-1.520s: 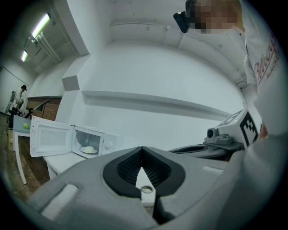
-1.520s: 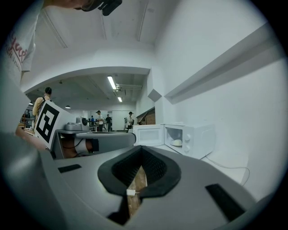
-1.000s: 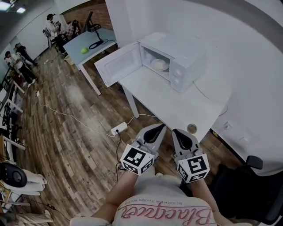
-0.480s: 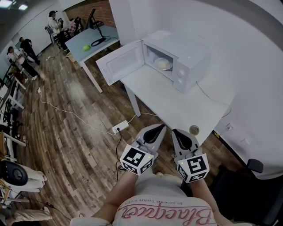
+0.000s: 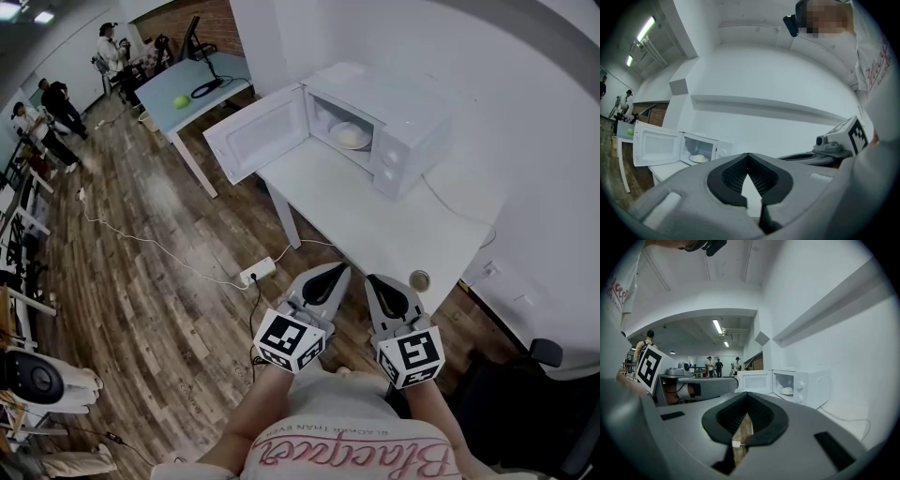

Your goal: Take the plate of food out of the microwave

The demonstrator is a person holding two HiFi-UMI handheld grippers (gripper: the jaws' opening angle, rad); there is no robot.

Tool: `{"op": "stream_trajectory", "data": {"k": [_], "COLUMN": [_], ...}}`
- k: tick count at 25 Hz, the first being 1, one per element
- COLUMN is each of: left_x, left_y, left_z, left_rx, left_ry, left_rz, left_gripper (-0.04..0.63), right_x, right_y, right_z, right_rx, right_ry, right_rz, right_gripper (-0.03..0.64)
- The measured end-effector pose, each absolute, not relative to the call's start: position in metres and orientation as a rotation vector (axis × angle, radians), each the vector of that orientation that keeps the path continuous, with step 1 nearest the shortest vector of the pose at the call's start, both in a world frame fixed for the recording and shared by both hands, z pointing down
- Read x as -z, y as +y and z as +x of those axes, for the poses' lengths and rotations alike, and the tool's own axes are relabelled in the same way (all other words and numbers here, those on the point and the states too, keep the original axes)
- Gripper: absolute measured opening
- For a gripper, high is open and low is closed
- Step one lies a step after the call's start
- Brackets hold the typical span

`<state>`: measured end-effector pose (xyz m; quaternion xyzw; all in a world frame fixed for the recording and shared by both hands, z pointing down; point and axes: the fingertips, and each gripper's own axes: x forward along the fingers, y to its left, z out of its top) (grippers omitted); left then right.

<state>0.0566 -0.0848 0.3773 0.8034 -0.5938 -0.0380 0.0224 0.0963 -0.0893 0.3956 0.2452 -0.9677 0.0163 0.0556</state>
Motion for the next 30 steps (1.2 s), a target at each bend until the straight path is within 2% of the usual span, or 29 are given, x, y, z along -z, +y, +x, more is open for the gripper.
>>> {"op": "stream_trajectory", "data": {"k": [30], "left_x": [-0.367], "left_y": [-0.161], "left_z": [-0.054], "left_rx": [0.126], "left_ry": [-1.748], "left_rz": [2.561], "left_gripper": [0.003], "right_x": [-0.394], "right_y": [-0.156], "right_z": [0.001], "right_rx": [-0.062], "right_ry": [-2.869], "right_rz": [0.906], "right_gripper": [0.011]}}
